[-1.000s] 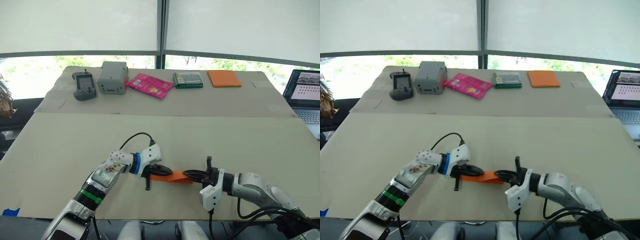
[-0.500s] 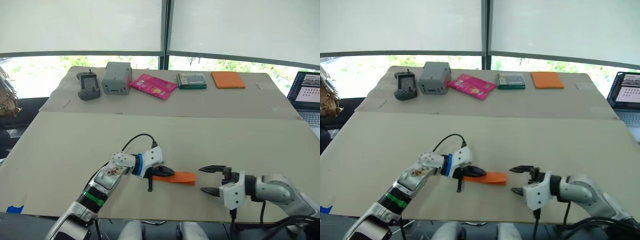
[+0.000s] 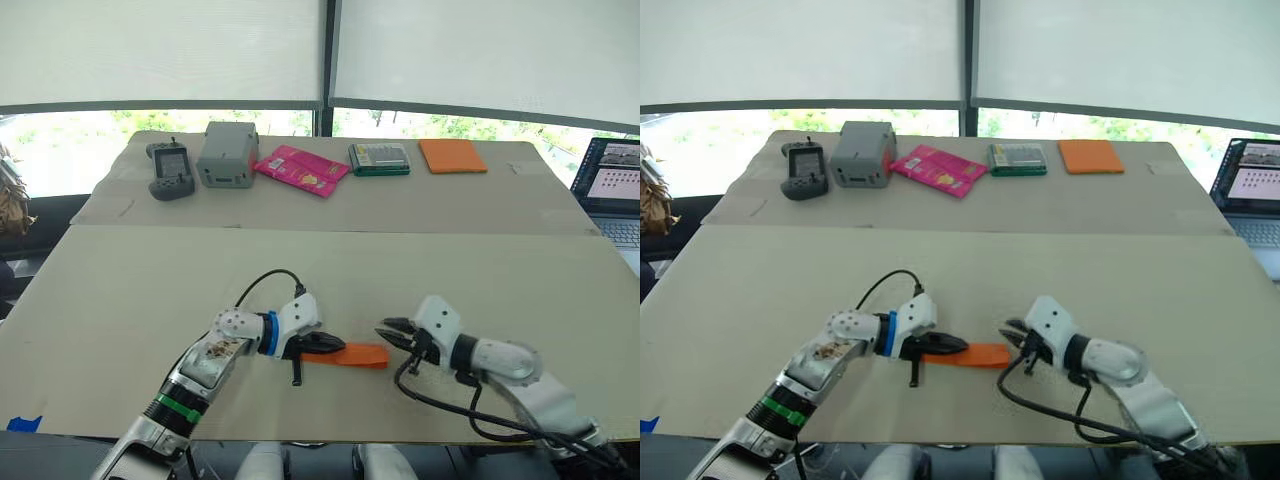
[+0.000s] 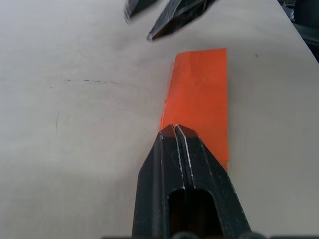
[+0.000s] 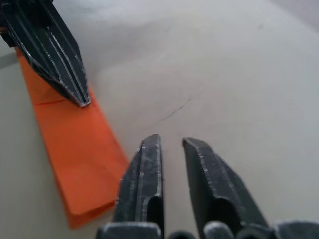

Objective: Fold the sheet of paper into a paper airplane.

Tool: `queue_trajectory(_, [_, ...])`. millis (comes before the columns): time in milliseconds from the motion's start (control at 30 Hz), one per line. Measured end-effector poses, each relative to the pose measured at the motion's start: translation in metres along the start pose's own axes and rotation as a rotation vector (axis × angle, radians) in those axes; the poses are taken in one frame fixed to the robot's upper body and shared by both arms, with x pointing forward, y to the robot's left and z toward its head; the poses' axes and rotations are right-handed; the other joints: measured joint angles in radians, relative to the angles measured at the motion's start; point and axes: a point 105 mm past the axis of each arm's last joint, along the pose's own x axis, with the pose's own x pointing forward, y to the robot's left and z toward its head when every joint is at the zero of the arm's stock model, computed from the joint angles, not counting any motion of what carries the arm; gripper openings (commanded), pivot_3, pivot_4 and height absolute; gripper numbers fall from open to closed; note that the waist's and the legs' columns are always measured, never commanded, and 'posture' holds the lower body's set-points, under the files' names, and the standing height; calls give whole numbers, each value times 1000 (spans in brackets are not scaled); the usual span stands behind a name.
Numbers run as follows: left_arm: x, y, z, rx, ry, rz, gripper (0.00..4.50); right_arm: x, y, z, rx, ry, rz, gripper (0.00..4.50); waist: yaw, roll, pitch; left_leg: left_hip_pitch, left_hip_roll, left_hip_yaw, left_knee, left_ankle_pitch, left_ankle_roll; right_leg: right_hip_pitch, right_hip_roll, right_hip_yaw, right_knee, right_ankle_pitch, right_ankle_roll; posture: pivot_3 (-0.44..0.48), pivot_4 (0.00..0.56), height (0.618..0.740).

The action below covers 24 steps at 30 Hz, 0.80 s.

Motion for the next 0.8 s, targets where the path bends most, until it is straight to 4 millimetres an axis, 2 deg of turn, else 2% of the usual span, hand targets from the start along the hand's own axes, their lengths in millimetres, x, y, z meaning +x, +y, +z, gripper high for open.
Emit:
queue_trajectory(100, [-1,0,-1,-5,2,14,0,3,8,-1,37,-2,1,46,-2,0,0,1,0,0,0,0,0,1,0,0,0,0,0,0,150,740])
queue_trajectory(433, [-3,0,-1,-16,7,19,0,15,14,10,61,-55,-11,46,-4,0,0,1,0,0,0,0,0,1,1,0,0,0,0,0,150,740])
queue_trajectory(600, [-3,0,-1,-15,8,16,0,21,23,9,83,-43,35,46,-4,0,0,1,0,0,0,0,0,1,1,-1,0,0,0,0,150,740])
queue_trajectory(800, [-5,1,-1,-15,17,6,0,23,23,7,101,-36,12,46,-6,1,0,1,0,0,0,0,0,1,1,-1,0,0,0,0,150,740])
